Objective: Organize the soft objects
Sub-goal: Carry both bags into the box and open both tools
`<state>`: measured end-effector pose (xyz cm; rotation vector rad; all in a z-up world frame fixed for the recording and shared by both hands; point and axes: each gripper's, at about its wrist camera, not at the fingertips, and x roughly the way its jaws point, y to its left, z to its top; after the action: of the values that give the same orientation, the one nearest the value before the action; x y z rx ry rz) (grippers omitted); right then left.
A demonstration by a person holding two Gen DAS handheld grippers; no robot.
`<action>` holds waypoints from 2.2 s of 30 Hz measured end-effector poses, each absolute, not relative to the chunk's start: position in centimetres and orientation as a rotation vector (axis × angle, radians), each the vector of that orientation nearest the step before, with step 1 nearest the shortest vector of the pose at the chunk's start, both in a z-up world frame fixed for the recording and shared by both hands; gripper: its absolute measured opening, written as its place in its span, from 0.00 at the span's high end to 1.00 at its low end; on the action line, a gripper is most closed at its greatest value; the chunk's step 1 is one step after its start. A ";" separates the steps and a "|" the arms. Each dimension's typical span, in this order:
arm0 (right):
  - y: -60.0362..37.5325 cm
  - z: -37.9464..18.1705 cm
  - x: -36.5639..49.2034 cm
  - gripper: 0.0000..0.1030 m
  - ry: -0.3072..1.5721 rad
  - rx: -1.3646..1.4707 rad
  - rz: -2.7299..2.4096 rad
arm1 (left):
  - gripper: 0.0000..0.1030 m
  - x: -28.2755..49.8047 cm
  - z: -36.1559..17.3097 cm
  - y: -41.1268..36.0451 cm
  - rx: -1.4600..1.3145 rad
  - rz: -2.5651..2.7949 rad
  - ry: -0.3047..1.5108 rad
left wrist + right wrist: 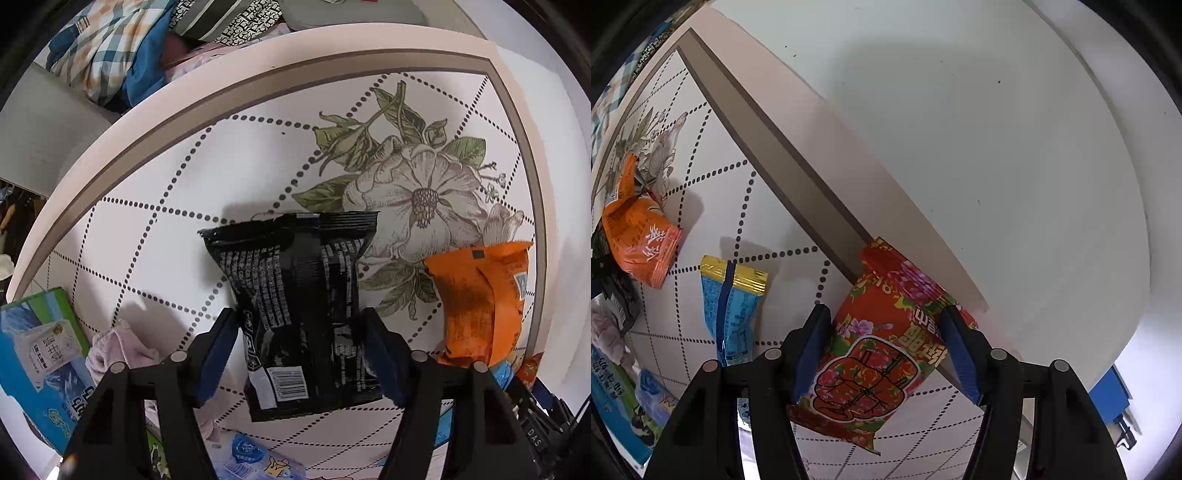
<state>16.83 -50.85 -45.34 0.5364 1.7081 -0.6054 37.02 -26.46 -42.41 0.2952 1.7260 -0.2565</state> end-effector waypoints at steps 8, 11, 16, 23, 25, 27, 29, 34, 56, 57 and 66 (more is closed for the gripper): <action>-50.7 -43.7 15.3 0.15 1.674 0.665 -0.521 | 0.49 34.0 -42.1 -27.3 0.406 -0.294 1.704; -50.6 -44.7 14.5 0.15 1.684 0.706 -0.548 | 0.44 33.4 -42.1 -27.3 0.420 -0.293 1.680; -51.5 -46.3 13.3 0.16 1.643 0.785 -0.670 | 0.47 33.9 -42.3 -26.5 0.368 -0.283 1.702; -50.3 -45.3 11.6 0.41 1.560 0.770 -0.679 | 0.53 32.7 -40.9 -25.6 0.328 -0.304 1.687; -49.6 -44.8 11.6 0.43 1.556 0.760 -0.668 | 0.53 32.4 -39.9 -25.5 0.322 -0.321 1.666; -49.3 -44.0 11.3 0.45 1.549 0.743 -0.658 | 0.53 32.1 -38.8 -25.3 0.306 -0.334 1.652; -48.7 -43.1 11.0 0.46 1.529 0.732 -0.649 | 0.53 31.8 -36.9 -24.9 0.287 -0.355 1.616; -45.7 -38.5 10.6 0.52 1.454 0.657 -0.557 | 0.53 29.6 -31.3 -23.0 0.227 -0.414 1.524; -18.4 -19.0 20.2 0.54 1.341 0.320 0.022 | 0.53 25.5 -17.5 5.2 0.033 -0.191 1.330; -16.2 -19.0 21.2 0.54 1.346 0.286 0.034 | 0.53 25.8 -17.9 7.1 0.030 -0.161 1.339; -4.0 -24.8 29.1 0.54 1.476 0.099 0.034 | 0.53 29.3 -24.9 16.4 0.002 0.000 1.456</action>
<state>29.11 -3.97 -24.84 0.0989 1.4760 0.0343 29.27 16.42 -24.95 0.0019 1.4564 0.0003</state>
